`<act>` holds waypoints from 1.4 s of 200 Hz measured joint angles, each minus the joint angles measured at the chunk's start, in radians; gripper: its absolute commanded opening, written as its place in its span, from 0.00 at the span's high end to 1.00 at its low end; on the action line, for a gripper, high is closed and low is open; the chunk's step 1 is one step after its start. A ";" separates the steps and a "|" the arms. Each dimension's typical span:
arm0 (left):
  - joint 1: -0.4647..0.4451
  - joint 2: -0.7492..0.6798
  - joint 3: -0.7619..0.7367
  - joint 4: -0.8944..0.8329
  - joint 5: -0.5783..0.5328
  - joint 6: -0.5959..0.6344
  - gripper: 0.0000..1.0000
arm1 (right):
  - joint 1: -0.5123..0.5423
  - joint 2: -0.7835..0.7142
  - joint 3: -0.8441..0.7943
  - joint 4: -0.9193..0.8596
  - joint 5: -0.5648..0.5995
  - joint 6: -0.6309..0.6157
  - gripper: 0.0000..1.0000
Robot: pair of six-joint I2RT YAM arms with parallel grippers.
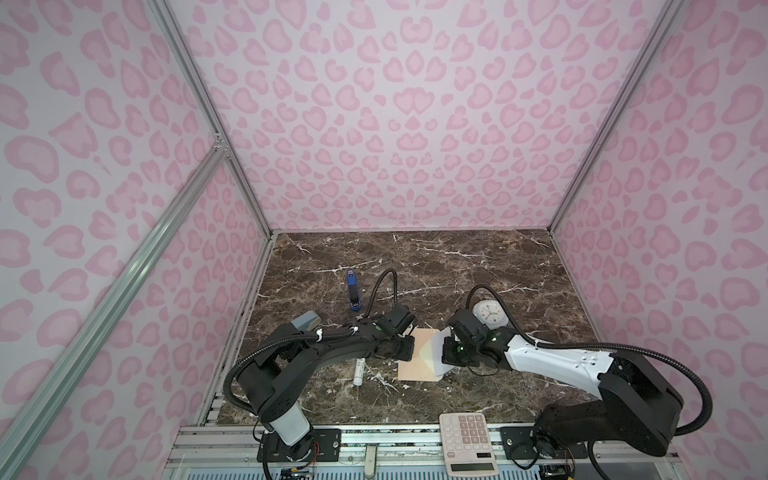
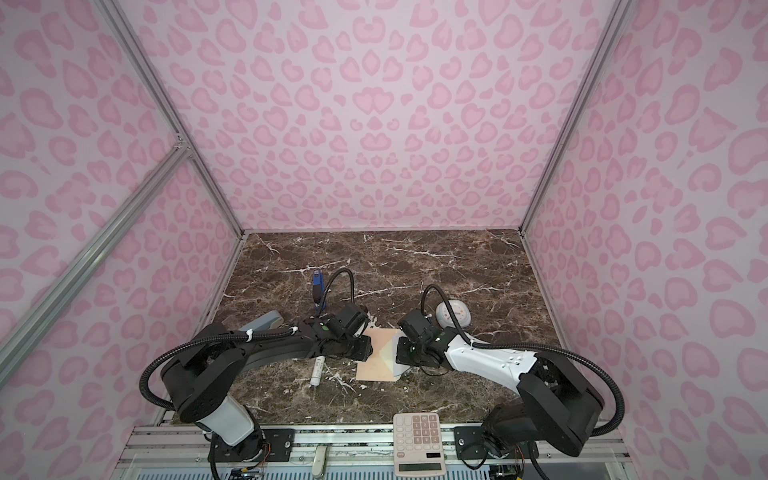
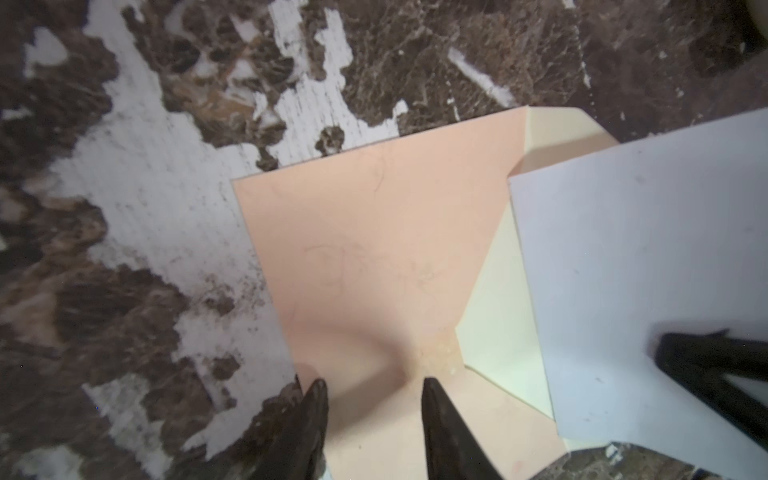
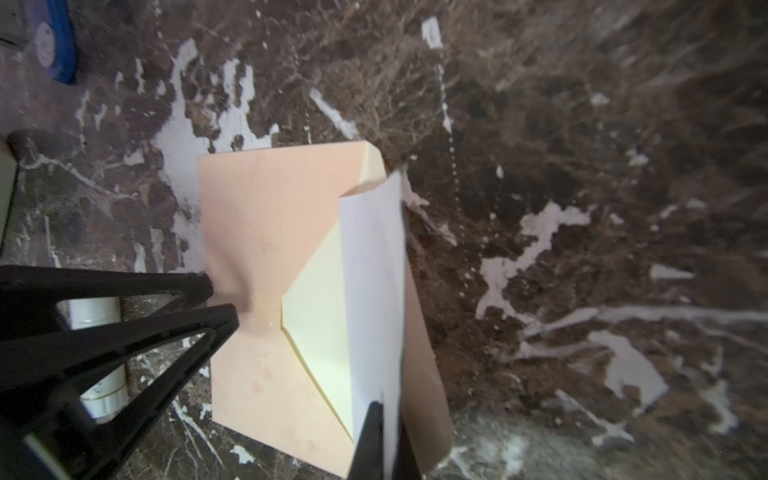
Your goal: Place the letter into the envelope and seal it
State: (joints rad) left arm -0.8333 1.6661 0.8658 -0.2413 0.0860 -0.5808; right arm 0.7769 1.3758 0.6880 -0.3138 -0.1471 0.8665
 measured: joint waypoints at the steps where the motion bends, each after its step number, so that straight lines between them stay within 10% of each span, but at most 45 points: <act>1: 0.000 0.000 0.000 0.000 0.000 0.000 0.59 | 0.000 -0.002 0.000 0.000 0.003 -0.001 1.00; 280: -0.001 0.027 0.000 0.063 0.001 -0.025 0.69 | 0.079 -0.042 -0.138 0.147 0.038 -0.011 1.00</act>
State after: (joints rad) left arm -0.8341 1.6928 0.8654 -0.1780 0.0868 -0.6056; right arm 0.8555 1.3338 0.5495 -0.1665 -0.1093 0.8551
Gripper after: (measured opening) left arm 0.322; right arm 0.048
